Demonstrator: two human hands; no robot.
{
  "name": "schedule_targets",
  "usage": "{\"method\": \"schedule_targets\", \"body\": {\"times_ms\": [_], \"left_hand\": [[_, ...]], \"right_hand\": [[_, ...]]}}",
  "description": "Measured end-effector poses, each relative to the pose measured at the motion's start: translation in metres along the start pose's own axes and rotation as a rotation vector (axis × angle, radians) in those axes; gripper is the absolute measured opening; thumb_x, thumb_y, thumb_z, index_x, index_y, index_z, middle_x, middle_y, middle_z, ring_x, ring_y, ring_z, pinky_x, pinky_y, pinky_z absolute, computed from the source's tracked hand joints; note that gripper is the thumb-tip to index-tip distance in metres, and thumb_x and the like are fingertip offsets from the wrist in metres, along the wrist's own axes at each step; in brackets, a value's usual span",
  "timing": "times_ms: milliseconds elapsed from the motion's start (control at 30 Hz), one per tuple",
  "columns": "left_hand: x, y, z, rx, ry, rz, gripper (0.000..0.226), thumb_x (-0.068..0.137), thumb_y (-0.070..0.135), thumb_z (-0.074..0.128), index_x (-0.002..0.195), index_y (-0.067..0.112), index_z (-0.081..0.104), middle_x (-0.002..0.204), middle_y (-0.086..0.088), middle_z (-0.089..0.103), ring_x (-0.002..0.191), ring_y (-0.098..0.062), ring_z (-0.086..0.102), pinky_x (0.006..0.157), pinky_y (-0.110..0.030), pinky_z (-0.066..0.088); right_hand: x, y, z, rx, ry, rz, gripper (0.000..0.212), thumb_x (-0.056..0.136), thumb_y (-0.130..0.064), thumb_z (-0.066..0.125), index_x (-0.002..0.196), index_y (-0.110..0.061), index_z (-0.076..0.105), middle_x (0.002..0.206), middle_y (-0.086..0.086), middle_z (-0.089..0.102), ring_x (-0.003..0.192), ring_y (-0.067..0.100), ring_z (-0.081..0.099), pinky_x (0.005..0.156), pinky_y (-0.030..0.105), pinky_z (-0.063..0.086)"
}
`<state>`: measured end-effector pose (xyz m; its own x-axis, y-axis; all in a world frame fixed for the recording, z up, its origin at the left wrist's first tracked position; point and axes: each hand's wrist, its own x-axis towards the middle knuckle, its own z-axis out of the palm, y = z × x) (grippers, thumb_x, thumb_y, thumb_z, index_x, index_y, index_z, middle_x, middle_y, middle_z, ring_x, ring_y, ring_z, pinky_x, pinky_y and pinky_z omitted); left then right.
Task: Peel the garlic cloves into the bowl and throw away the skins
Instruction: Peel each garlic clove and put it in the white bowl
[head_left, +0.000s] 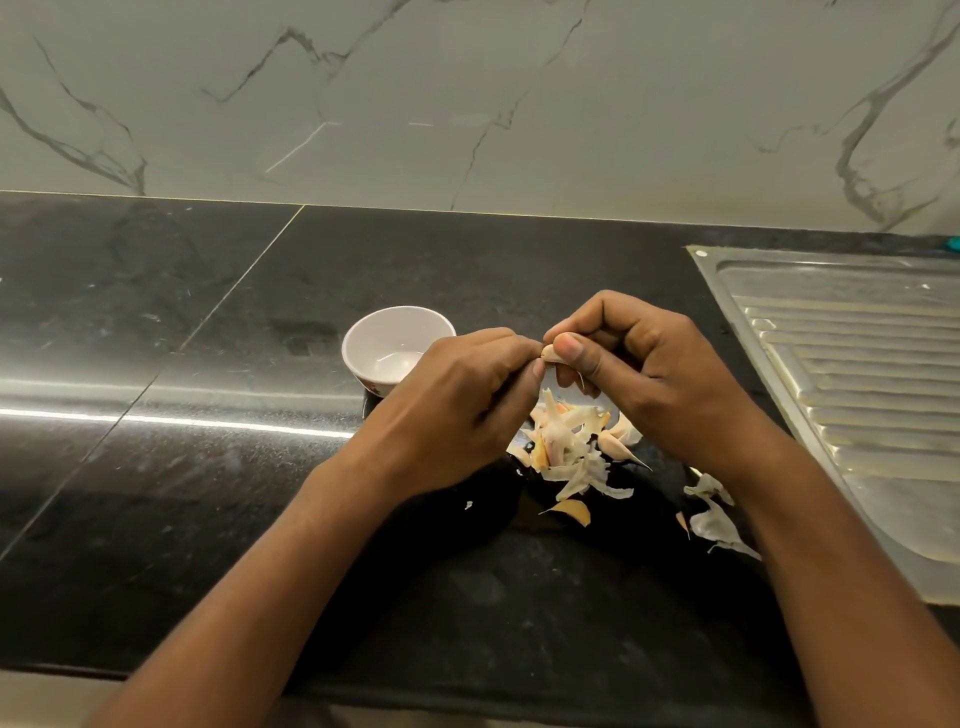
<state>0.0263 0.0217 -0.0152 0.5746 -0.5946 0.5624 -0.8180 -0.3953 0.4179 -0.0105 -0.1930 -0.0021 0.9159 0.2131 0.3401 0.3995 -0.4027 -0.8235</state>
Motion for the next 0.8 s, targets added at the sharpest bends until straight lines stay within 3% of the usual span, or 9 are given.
{"method": "schedule_targets", "body": {"times_ms": [67, 200, 367, 533, 600, 667, 800], "left_hand": [[-0.001, 0.001, 0.001, -0.029, 0.005, -0.012, 0.018, 0.108, 0.015, 0.056, 0.105, 0.009, 0.073, 0.085, 0.007, 0.067, 0.074, -0.003, 0.060, 0.068, -0.011, 0.041], [-0.003, 0.001, 0.006, -0.100, 0.072, -0.058, 0.023, 0.107, 0.014, 0.057, 0.091, 0.005, 0.072, 0.079, -0.001, 0.069, 0.071, -0.016, 0.065, 0.062, -0.030, 0.048], [-0.004, 0.007, 0.013, -0.201, 0.203, -0.115, 0.028, 0.101, 0.009, 0.057, 0.076, 0.002, 0.068, 0.066, -0.003, 0.062, 0.058, -0.018, 0.057, 0.053, -0.022, 0.040], [-0.005, 0.006, 0.019, -0.382, 0.262, -0.194, 0.030, 0.098, 0.012, 0.053, 0.077, 0.003, 0.072, 0.068, -0.006, 0.069, 0.058, -0.022, 0.062, 0.052, -0.043, 0.048], [-0.004, 0.007, 0.018, -0.470, 0.233, -0.204, 0.029, 0.101, 0.002, 0.053, 0.081, 0.004, 0.073, 0.070, 0.004, 0.069, 0.061, -0.017, 0.063, 0.053, -0.036, 0.049], [-0.003, 0.006, 0.016, -0.605, 0.186, -0.231, 0.032, 0.104, -0.007, 0.049, 0.082, 0.001, 0.071, 0.068, 0.011, 0.064, 0.059, -0.009, 0.057, 0.056, -0.021, 0.045], [-0.004, 0.005, 0.014, -0.758, 0.159, -0.278, 0.027, 0.106, 0.001, 0.050, 0.087, -0.004, 0.070, 0.071, -0.011, 0.066, 0.059, -0.023, 0.061, 0.053, -0.029, 0.049]], "right_hand": [[0.000, 0.000, 0.000, 0.006, -0.014, 0.004, 0.012, 0.104, -0.018, 0.064, 0.109, -0.010, 0.071, 0.090, -0.007, 0.078, 0.081, 0.011, 0.073, 0.072, 0.020, 0.057], [-0.001, -0.002, 0.002, 0.016, -0.044, 0.017, 0.016, 0.102, -0.023, 0.065, 0.108, -0.010, 0.072, 0.088, -0.008, 0.076, 0.081, 0.009, 0.072, 0.072, 0.019, 0.056], [-0.002, -0.002, 0.008, 0.003, -0.009, -0.058, 0.015, 0.101, -0.022, 0.067, 0.107, -0.010, 0.072, 0.091, -0.003, 0.076, 0.083, 0.014, 0.074, 0.072, 0.020, 0.058], [-0.002, -0.001, 0.013, 0.001, 0.001, -0.106, 0.011, 0.101, -0.018, 0.067, 0.107, -0.010, 0.072, 0.089, -0.006, 0.075, 0.079, 0.010, 0.073, 0.071, 0.017, 0.056], [-0.001, 0.000, 0.012, 0.036, 0.009, -0.078, 0.014, 0.102, -0.018, 0.066, 0.108, -0.007, 0.072, 0.087, -0.006, 0.076, 0.077, 0.011, 0.072, 0.070, 0.019, 0.056], [0.000, -0.001, 0.010, 0.101, 0.024, -0.042, 0.019, 0.102, -0.019, 0.064, 0.110, -0.004, 0.073, 0.086, -0.001, 0.076, 0.076, 0.013, 0.071, 0.069, 0.023, 0.057], [0.002, -0.003, 0.008, 0.202, 0.047, 0.002, 0.020, 0.103, -0.017, 0.063, 0.110, -0.002, 0.073, 0.083, 0.003, 0.075, 0.073, 0.014, 0.068, 0.067, 0.026, 0.057]]}}
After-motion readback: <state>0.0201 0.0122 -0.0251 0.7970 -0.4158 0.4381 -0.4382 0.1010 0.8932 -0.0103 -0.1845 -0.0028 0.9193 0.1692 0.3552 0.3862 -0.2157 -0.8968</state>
